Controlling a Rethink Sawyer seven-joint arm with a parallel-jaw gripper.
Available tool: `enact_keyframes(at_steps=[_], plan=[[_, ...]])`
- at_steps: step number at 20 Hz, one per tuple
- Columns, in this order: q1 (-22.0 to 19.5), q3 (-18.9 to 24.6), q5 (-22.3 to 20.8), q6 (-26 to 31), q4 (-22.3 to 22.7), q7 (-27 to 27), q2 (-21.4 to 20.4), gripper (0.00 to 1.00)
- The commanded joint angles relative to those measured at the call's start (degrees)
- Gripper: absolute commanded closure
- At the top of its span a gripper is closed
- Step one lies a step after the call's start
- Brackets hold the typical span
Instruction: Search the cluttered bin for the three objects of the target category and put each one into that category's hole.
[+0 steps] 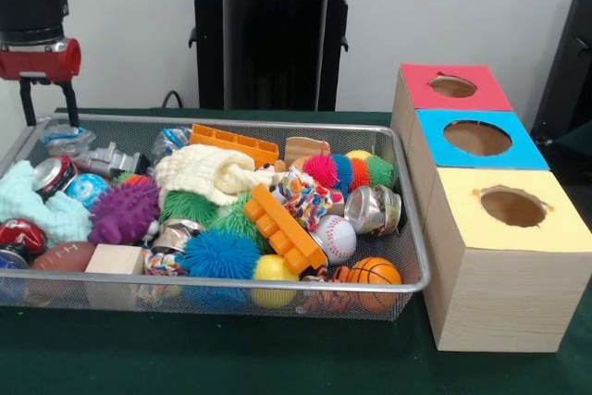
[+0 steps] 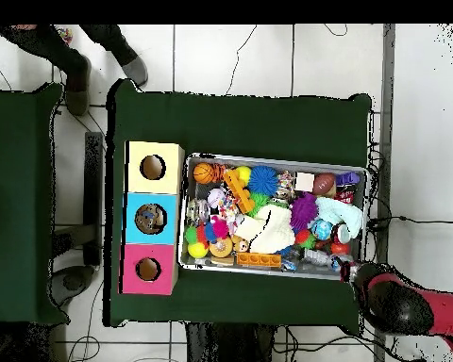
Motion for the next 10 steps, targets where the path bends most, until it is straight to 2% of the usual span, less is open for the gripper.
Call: enact_keyframes(at_steps=[1, 3, 7, 10], plan=[[0.06, -2.68, -5.59, -2.97, 2.19, -6.34, 2.24, 0.00], [-0.10, -3.23, -6.66, -3.07, 1.46, -6.68, 3.42, 0.00], [1.19, -6.96, -11.96, -6.27, -2.10, -4.14, 8.24, 0.00], [1.46, -8.83, -13.99, -8.49, -1.77, -2.56, 8.99, 0.00]])
